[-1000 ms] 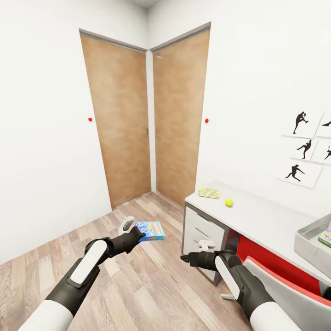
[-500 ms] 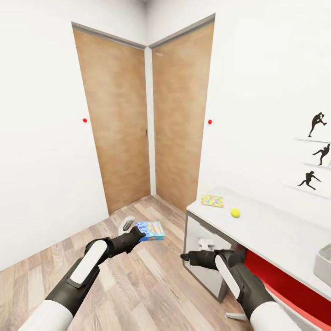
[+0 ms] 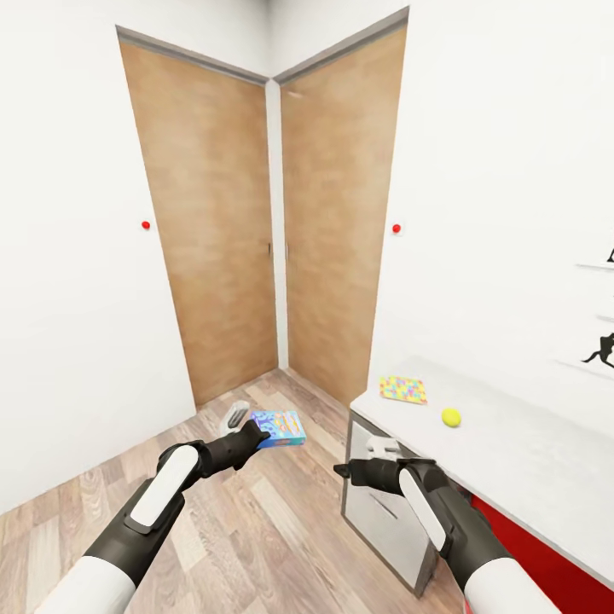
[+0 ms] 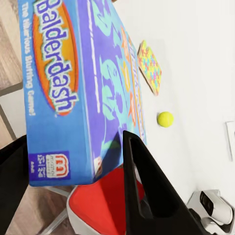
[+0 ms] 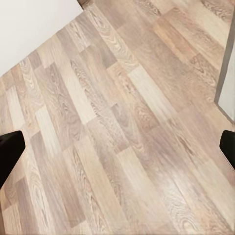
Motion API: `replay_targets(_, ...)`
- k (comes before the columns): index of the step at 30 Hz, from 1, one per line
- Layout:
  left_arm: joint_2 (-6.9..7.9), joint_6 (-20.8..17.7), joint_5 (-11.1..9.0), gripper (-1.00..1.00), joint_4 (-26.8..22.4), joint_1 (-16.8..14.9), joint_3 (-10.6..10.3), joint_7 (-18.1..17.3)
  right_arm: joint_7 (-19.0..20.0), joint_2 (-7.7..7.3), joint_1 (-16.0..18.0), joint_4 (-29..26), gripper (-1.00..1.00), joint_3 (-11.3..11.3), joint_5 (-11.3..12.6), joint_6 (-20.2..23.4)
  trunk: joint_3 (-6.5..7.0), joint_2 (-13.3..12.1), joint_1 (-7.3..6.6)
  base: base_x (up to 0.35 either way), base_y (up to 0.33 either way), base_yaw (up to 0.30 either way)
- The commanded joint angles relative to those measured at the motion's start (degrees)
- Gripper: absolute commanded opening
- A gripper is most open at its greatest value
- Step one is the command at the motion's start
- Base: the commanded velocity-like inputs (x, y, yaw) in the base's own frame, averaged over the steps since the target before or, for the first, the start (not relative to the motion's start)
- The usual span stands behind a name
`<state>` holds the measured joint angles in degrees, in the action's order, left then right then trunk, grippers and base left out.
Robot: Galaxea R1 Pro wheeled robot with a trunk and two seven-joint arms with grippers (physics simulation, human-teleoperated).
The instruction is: Put all the toys in the child's room - the three board games (two on the bed and one on the table), the two jigsaw puzzles on the table, and the tennis ball on the table - inside the toy box on the table in the child's room.
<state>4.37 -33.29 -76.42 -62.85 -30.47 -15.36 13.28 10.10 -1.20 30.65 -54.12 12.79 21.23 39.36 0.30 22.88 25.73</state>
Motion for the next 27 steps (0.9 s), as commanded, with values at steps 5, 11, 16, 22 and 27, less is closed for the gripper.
replay_targets(5,0.04,0.1,-0.7,-1.0,-0.1,0.0,-0.1,0.5,0.2,-0.1,0.0,-0.3,1.0,0.1,-0.1,0.2,-0.02,0.0,0.06,0.232,0.0,-0.003)
replay_targets(11,0.03,0.1,-0.7,-1.0,-0.1,0.0,-0.1,0.5,0.2,-0.13,0.0,-0.6,1.0,0.1,-0.1,0.2,-0.02,0.0,0.06,0.068,0.0,-0.033)
replay_targets(16,0.08,0.1,-0.8,-1.0,-0.2,0.0,-0.1,0.5,0.6,-0.41,-1.5,-6.9,1.0,0.1,-0.1,0.3,-0.02,0.0,0.06,0.01,0.0,-0.007)
replay_targets(22,0.05,0.1,-0.8,-1.0,-0.2,0.0,-0.1,0.5,0.6,-0.46,-2.3,-8.7,1.0,0.0,0.0,0.3,-0.02,0.0,0.06,0.003,0.0,-0.002)
replay_targets(27,0.08,0.1,-0.8,-1.0,-0.2,0.0,-0.1,0.5,0.9,-0.54,-2.7,-10.3,1.0,0.0,0.0,0.4,-0.02,0.0,0.06,0.001,0.0,-0.043)
